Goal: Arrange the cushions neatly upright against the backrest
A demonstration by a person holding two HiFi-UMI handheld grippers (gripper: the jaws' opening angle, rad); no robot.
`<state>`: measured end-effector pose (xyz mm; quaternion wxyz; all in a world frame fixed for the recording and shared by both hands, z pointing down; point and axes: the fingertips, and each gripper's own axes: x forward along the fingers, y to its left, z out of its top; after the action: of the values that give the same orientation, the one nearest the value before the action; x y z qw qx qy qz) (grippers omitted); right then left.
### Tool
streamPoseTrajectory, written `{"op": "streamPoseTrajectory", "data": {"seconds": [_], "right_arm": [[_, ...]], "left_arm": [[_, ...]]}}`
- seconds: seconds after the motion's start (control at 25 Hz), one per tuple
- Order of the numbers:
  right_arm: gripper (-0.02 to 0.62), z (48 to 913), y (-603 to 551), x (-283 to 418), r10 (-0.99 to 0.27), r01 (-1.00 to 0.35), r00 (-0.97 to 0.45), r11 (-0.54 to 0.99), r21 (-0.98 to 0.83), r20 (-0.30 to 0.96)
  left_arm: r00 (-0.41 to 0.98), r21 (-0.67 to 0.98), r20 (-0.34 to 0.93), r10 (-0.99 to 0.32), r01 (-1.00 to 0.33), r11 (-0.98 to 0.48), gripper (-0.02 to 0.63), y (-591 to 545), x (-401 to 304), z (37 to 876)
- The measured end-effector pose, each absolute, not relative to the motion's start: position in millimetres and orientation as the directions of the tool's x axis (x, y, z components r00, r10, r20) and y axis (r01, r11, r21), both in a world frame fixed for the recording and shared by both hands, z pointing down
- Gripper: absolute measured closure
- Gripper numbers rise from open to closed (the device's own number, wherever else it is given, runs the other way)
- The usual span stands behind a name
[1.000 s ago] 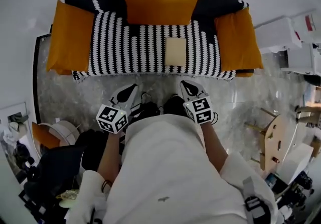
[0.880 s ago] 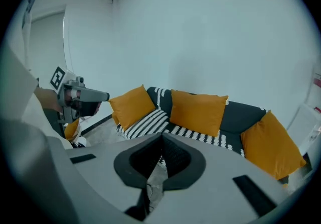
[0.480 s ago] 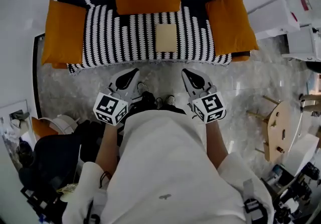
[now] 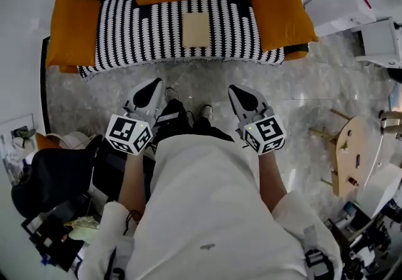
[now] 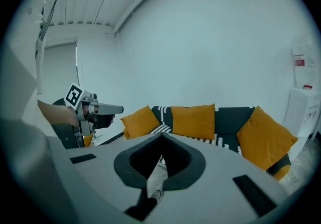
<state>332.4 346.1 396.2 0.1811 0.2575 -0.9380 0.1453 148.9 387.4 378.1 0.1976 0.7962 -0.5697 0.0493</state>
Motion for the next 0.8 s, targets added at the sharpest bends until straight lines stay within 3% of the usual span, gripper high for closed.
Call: {"op": "streamPoseTrajectory", "data": {"seconds": [0.28, 0.8], "right_arm": [[0.588, 394.9, 359.3, 360.7, -0.425, -0.526, -0.809, 0.832, -0.177, 0.405], [0.588, 390.5, 369.8, 360.0, -0.395, -0.487, -0.836, 0.854, -0.181, 0.381]], "left_arm": [[0.364, 0.255, 0.297, -0.883, -0.921, -0.294, 0.594, 404.7, 191.1, 370.3], [0.347, 0.254, 0.292, -0.891, -0.926, -0.278, 0.594, 419.9, 199.3, 369.0]]}}
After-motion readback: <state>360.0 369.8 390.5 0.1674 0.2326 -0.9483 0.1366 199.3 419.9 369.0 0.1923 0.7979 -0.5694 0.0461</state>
